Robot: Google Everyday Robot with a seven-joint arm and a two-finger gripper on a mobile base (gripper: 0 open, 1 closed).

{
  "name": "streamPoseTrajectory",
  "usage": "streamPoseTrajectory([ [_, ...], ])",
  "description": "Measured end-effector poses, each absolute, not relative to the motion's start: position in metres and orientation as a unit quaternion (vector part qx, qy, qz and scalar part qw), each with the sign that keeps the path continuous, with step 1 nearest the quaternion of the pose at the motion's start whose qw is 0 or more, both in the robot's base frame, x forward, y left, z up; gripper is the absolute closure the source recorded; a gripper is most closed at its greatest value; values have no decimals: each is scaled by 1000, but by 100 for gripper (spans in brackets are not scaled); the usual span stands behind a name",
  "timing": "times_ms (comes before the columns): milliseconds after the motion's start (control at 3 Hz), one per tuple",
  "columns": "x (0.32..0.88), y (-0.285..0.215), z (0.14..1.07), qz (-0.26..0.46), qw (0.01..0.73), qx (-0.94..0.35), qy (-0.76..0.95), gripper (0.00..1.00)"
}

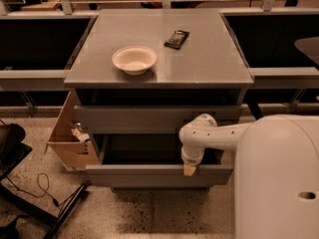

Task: Open middle drawer

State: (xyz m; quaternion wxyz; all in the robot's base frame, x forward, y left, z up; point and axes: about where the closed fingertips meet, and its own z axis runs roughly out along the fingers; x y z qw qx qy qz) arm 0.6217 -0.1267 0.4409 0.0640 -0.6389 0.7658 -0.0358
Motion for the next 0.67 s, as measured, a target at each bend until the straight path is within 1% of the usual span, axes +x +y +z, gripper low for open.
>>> streamPoseTrajectory([
  [333, 621, -127, 442, -36, 64, -639, 766, 100],
  [667, 621, -127, 442, -36, 64, -639, 766, 81],
])
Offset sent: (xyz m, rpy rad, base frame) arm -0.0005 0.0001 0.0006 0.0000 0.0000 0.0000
